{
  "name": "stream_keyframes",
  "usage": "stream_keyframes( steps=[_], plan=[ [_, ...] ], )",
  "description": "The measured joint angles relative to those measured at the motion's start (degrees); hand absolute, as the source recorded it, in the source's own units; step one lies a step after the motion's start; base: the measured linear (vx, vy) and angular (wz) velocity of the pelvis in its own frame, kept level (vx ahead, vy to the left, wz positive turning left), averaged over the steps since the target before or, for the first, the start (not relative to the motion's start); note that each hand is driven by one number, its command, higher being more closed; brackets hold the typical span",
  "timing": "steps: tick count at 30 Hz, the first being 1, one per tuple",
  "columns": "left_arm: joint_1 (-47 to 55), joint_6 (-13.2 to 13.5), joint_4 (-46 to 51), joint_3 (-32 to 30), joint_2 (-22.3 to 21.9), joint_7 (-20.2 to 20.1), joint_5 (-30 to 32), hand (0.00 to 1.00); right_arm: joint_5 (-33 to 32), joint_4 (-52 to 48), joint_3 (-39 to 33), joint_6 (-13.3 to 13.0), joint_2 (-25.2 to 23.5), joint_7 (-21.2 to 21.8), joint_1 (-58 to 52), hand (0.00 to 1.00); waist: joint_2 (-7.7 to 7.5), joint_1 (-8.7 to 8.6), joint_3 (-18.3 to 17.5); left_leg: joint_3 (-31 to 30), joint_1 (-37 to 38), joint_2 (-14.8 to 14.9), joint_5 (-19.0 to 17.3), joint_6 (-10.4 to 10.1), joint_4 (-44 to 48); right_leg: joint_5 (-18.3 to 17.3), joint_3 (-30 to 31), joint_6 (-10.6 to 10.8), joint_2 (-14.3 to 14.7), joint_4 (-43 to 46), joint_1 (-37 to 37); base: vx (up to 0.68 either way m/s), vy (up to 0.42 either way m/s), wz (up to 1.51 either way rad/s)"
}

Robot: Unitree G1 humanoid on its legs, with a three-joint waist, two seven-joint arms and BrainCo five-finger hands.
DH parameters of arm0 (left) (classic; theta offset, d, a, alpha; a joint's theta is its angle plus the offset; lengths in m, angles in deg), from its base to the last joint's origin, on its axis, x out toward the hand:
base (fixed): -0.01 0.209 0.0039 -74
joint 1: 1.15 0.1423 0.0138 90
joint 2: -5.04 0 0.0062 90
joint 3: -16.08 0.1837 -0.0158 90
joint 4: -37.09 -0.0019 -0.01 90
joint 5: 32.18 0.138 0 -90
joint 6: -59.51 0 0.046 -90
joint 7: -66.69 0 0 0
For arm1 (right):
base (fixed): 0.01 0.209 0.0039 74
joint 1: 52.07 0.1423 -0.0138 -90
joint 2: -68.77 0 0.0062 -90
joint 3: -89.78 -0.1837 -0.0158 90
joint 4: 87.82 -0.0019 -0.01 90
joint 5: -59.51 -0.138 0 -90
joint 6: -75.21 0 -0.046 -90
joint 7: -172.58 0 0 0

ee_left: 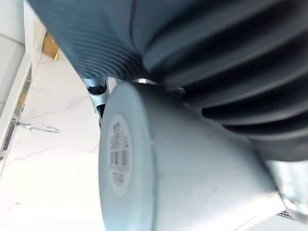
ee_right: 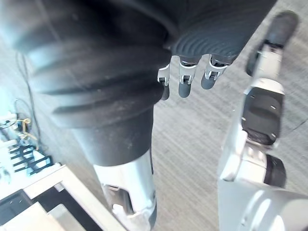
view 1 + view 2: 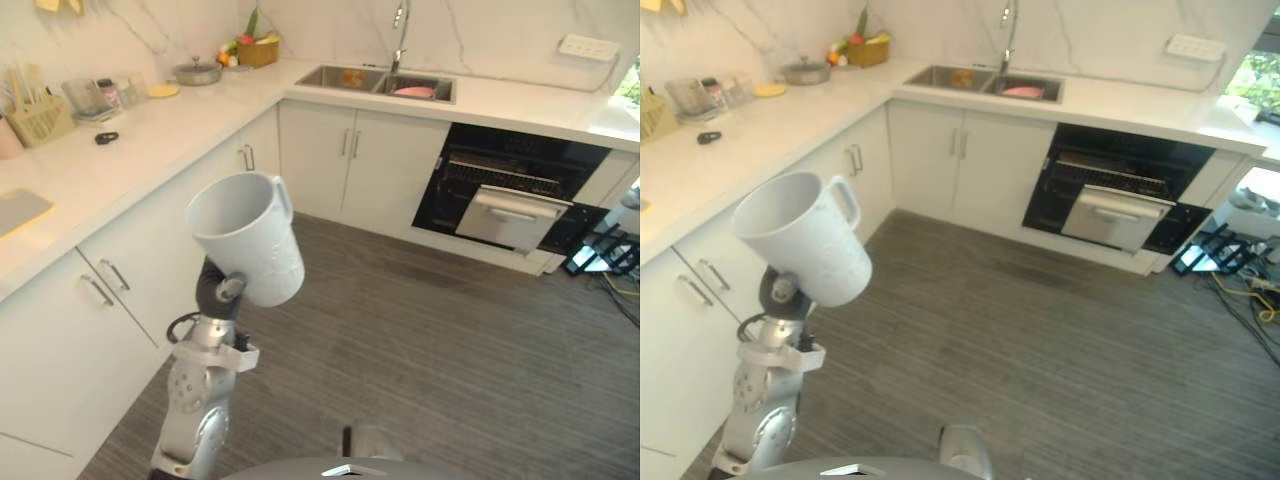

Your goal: Walk over to the sink, pick up the cup, carry it to the dishwasher, place the cup inside the dishwasher, then close the dishwasher door

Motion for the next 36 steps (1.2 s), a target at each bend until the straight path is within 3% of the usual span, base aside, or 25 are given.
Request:
stream_keyframes(
  steps=[2, 4, 5, 6, 7, 10, 11, 13, 14, 16, 17, 18, 20, 21, 23, 25, 26, 28, 29, 31, 32, 33, 34, 35, 36],
  plan=[
    [-3.65, -0.11, -1.62, 1.06, -0.11, 0.14, -0.09, 1.00, -0.52, -2.37, 1.00, -1.55, -1.98, -0.51, 0.09, 0.00, 0.07, -0.23, 2.10, -0.59, 4.20, 2.08, 0.67, -1.33, -1.18, -4.17, -7.48, -4.42, 0.13, -11.71, -1.82, 0.43, -0.050, 0.39],
    [-5.77, -0.44, -3.42, 2.93, -0.39, 0.15, -0.13, 1.00, -3.79, -3.21, 2.76, -2.69, -3.28, -1.14, 0.07, 0.00, -0.27, -0.55, 2.03, -0.46, 6.54, 4.18, -0.29, -4.21, 0.77, -1.68, -11.70, -7.18, 2.98, -40.79, 1.88, 0.67, -0.157, 0.43],
    [-6.13, -0.55, -3.59, 3.75, -0.50, 0.14, -0.14, 1.00, -4.75, -3.42, 3.18, -3.12, -3.29, -1.19, -0.40, 0.00, -1.37, -0.98, 1.28, -0.18, 8.14, 4.42, -1.83, -6.90, 3.61, 12.21, -11.02, -11.29, 5.09, -56.95, 6.44, 0.61, -0.162, 0.15],
    [-5.92, -0.87, -4.62, 3.88, -1.61, 0.13, -0.17, 1.00, -4.71, -3.23, 3.36, -3.62, -2.07, -1.30, 0.13, 0.00, 2.00, -0.41, 1.36, 0.53, 8.19, 6.78, -2.43, -7.19, 5.72, 11.89, -11.70, -11.62, 7.50, -57.70, 7.70, 0.58, -0.121, -0.36],
    [-6.00, -2.32, -4.02, 4.13, -1.74, 0.28, -0.09, 1.00, -3.67, -3.43, 4.53, -5.51, -1.46, -1.17, 1.61, 0.00, 3.66, 0.32, 0.90, 1.69, 5.75, 8.42, -3.20, -5.91, 8.43, 12.12, -8.61, -11.13, 10.19, -60.85, 9.25, 0.38, -0.070, -0.64],
    [-6.93, -2.43, -4.05, 3.45, -1.63, -0.68, -0.07, 1.00, -10.34, -4.60, 5.47, -5.78, -1.80, 2.17, 3.50, 0.00, 3.32, 0.57, 2.05, 2.41, 3.81, 8.88, 0.36, -4.93, 7.75, 8.24, -6.69, -10.66, 10.41, -58.70, 12.95, 0.32, -0.160, -0.49],
    [-6.31, -1.98, -3.79, 3.47, -1.76, -1.53, -0.12, 1.00, -16.76, -6.05, 6.27, -5.13, -2.36, 3.58, 2.72, 0.00, 3.33, 0.77, 1.61, 1.69, 3.93, 9.42, 1.58, -5.51, 11.20, 4.56, -5.98, -10.07, 10.97, -56.02, 13.45, 0.20, -0.125, -0.28],
    [-5.63, -1.35, -2.99, 3.70, -1.93, -2.98, -0.36, 1.00, -24.86, -8.01, 7.60, -4.18, -2.49, 5.81, 2.49, 0.00, 3.56, 0.77, 0.38, 0.95, 2.50, 10.32, 3.93, -2.00, 19.36, 0.55, -7.49, -8.36, 11.90, -55.36, 15.34, 0.21, -0.093, -0.31],
    [-5.51, -1.20, -2.26, 3.90, -2.61, -3.67, -0.46, 1.00, -27.86, -9.33, 7.36, -4.21, -2.43, 6.35, 2.59, 0.00, 6.27, 1.55, -0.01, 0.85, -1.66, 13.55, 8.26, 1.79, 28.38, -1.59, -8.83, -8.17, 11.90, -55.04, 17.58, 0.29, -0.004, -0.25],
    [-4.88, 0.55, -1.43, 4.42, -4.69, -3.43, -0.52, 1.00, -30.21, -13.56, 7.24, -5.58, -2.78, 6.36, 0.67, 0.00, 4.67, 1.94, 0.55, 0.25, -10.26, 16.19, 23.15, 4.10, 44.49, -8.09, -7.61, -6.88, 10.23, -47.01, 19.40, 0.41, 0.006, -0.06],
    [-2.68, 1.64, -1.59, 4.69, -5.58, -3.40, -0.50, 1.00, -30.79, -16.83, 7.13, -7.89, -2.37, 6.35, -0.18, 0.00, 4.73, 2.41, 0.53, -2.82, -16.16, 17.60, 37.63, 4.92, 52.76, -10.75, -6.74, -7.67, 11.31, -49.43, 22.77, 0.46, 0.016, -0.08],
    [-0.77, 1.68, -1.73, 4.73, -6.55, -3.38, -0.09, 1.00, -30.76, -20.51, 7.24, -11.77, -1.75, 6.43, -0.23, 0.00, 6.46, 2.84, 0.63, -6.42, -23.62, 16.91, 32.78, 3.39, 59.78, -11.01, -6.07, -8.55, 13.02, -51.47, 24.58, 0.43, 0.038, -0.22],
    [0.43, 1.78, -1.69, 4.26, -6.42, -3.43, -0.09, 1.00, -30.74, -27.44, 8.39, -16.08, -1.12, 6.30, 0.66, 0.00, 6.79, 4.37, 0.83, -6.34, -31.66, 15.16, 21.45, 1.84, 61.15, -11.19, -3.76, -8.88, 13.88, -54.06, 26.42, 0.45, -0.008, -0.70],
    [1.06, 1.99, -1.66, 3.66, -6.12, -3.62, -0.16, 1.00, -30.59, -33.13, 10.97, -18.05, -1.18, 5.80, 1.18, 0.00, 6.13, 5.32, 0.72, -4.00, -34.05, 14.74, 15.35, 0.43, 56.08, -10.73, -1.32, -9.60, 14.09, -56.49, 28.42, 0.54, -0.033, -1.02],
    [2.16, 2.40, -1.46, 3.42, -5.65, -4.61, -0.17, 1.00, -28.90, -41.97, 15.20, -20.25, -1.04, 3.76, 2.75, 0.00, 4.59, 5.74, 0.54, -1.70, -33.72, 13.15, 10.19, -0.64, 40.55, -9.92, 2.83, -8.80, 14.01, -60.01, 31.91, 0.49, 0.028, -1.06],
    [4.21, 2.99, -0.92, 3.84, -5.58, -4.83, -0.04, 1.00, -25.36, -49.07, 18.27, -21.59, -1.17, 1.90, 4.91, 0.00, 3.35, 6.21, 0.19, -4.38, -30.79, 9.54, 9.84, -2.17, 19.78, -10.37, 8.50, -8.28, 13.55, -61.42, 34.15, 0.55, 0.150, -1.42],
    [5.64, 3.14, -0.11, 4.31, -5.39, -4.65, 0.14, 1.00, -23.25, -51.93, 19.48, -21.74, -1.45, 0.58, 6.47, 0.00, 2.00, 6.86, 0.17, -8.46, -29.72, 6.96, 13.34, -4.67, 10.92, -11.62, 12.14, -7.48, 12.44, -61.45, 34.88, 0.56, 0.216, -1.56],
    [6.94, 3.79, 0.60, 4.77, -4.12, -4.50, 1.16, 1.00, -20.80, -55.23, 20.83, -22.40, -2.55, -0.61, 6.49, 0.00, -0.39, 7.63, -0.43, -11.05, -27.22, 3.05, 18.39, -7.20, 7.78, -12.89, 16.61, -5.45, 9.81, -61.61, 36.87, 0.54, 0.240, -1.07],
    [6.60, 4.17, 1.07, 5.74, -2.90, -4.63, 1.19, 1.00, -19.04, -56.74, 21.54, -22.97, -2.73, -1.32, 4.91, 0.00, -2.08, 6.55, -1.02, -9.66, -26.98, 1.85, 17.89, -5.17, 10.17, -12.53, 17.41, -4.47, 8.19, -61.54, 37.58, 0.54, 0.221, -0.43],
    [6.37, 4.20, 2.63, 6.51, -2.31, -5.26, 1.18, 1.00, -17.07, -60.28, 21.10, -23.24, -2.71, -2.44, 3.23, 0.00, -2.37, 6.12, -0.97, -8.14, -29.22, 2.06, 15.22, -3.04, 18.88, -9.43, 18.29, -3.82, 7.71, -61.07, 38.78, 0.48, 0.223, -0.10],
    [5.75, 4.30, 3.34, 7.15, -2.16, -5.73, 1.17, 1.00, -16.95, -62.58, 20.97, -24.20, -2.71, -3.03, 2.76, 0.00, -2.34, 6.26, -0.70, -6.21, -29.35, 1.47, 12.49, -3.40, 17.79, -8.67, 17.13, -3.65, 7.60, -57.59, 39.18, 0.39, 0.215, -0.13],
    [5.52, 4.28, 3.79, 7.89, -2.33, -5.98, 1.17, 1.00, -16.84, -64.20, 20.59, -24.69, -2.71, -3.33, 1.96, 0.00, -1.51, 6.14, -0.97, -6.07, -27.10, 1.76, 13.77, -2.56, 13.33, -8.82, 15.77, -3.02, 7.97, -53.65, 38.43, 0.30, 0.185, -0.30],
    [5.51, 4.66, 4.34, 8.79, -1.29, -6.20, 1.20, 1.00, -15.76, -64.19, 21.60, -24.92, -2.70, -3.80, 1.25, 0.00, -3.38, 6.37, -1.29, -3.62, -23.40, 0.26, 11.96, -1.37, 11.71, -8.87, 13.85, 0.92, 5.90, -40.97, 33.85, 0.30, 0.128, -0.39],
    [5.11, 4.58, 4.23, 9.33, -1.02, -6.32, 1.59, 1.00, -14.28, -64.05, 22.93, -24.69, -2.72, -3.64, 1.54, 0.00, -4.17, 6.08, -1.57, -2.32, -20.33, -0.33, 10.53, -0.52, 10.12, -5.49, 9.85, 4.61, 2.31, -29.02, 28.26, 0.31, 0.110, -0.52],
    [5.02, 4.58, 4.16, 9.34, -1.11, -6.11, 2.31, 1.00, -13.54, -63.72, 23.44, -24.24, -2.69, -3.49, 1.76, 0.00, -4.10, 5.94, -1.54, -1.59, -18.49, -0.17, 10.04, -0.32, 9.24, -5.66, 6.75, 4.05, 0.52, -25.11, 26.07, 0.32, 0.086, -0.51]
  ],
)
